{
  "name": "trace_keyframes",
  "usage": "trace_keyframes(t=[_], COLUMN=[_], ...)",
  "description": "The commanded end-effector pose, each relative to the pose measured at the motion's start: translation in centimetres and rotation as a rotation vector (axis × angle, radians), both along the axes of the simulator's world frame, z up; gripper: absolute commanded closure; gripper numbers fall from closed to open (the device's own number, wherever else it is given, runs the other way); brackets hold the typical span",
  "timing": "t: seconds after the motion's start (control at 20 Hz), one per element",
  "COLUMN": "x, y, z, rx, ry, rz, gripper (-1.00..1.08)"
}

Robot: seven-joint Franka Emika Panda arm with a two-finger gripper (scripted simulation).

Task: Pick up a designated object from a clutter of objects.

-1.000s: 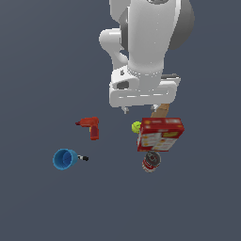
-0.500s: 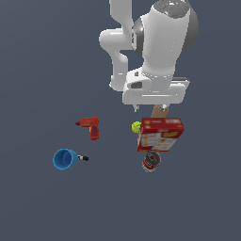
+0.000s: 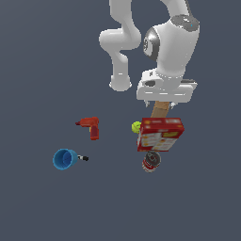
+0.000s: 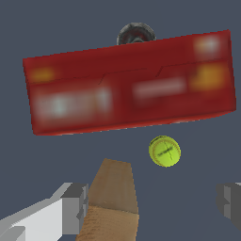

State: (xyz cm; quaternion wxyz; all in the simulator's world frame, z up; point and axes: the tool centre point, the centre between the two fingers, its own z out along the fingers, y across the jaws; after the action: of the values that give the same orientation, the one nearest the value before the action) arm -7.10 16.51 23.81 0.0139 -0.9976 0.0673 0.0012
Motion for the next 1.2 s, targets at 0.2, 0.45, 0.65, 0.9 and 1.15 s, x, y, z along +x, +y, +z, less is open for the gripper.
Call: trace_keyframes(t=[0.2,0.45,0.65,0.9,1.15], x=[-3.8,-6.1,-7.4,-8.4,-8.4], y=[2.8,4.1,4.7,5.1,5.2], z=[-2.1,-3.4,-4.0,-4.5,-4.5], rx=[-0.011,-0.019,-0.024,-0.027,-0.028], ry=[0.003,0.003,0.003,0.002,0.002], rz=[-0.079,-0.125,-0.150,-0.167,-0.167], gripper=[-0.92,-0.92,-0.92,-0.92,-0.92])
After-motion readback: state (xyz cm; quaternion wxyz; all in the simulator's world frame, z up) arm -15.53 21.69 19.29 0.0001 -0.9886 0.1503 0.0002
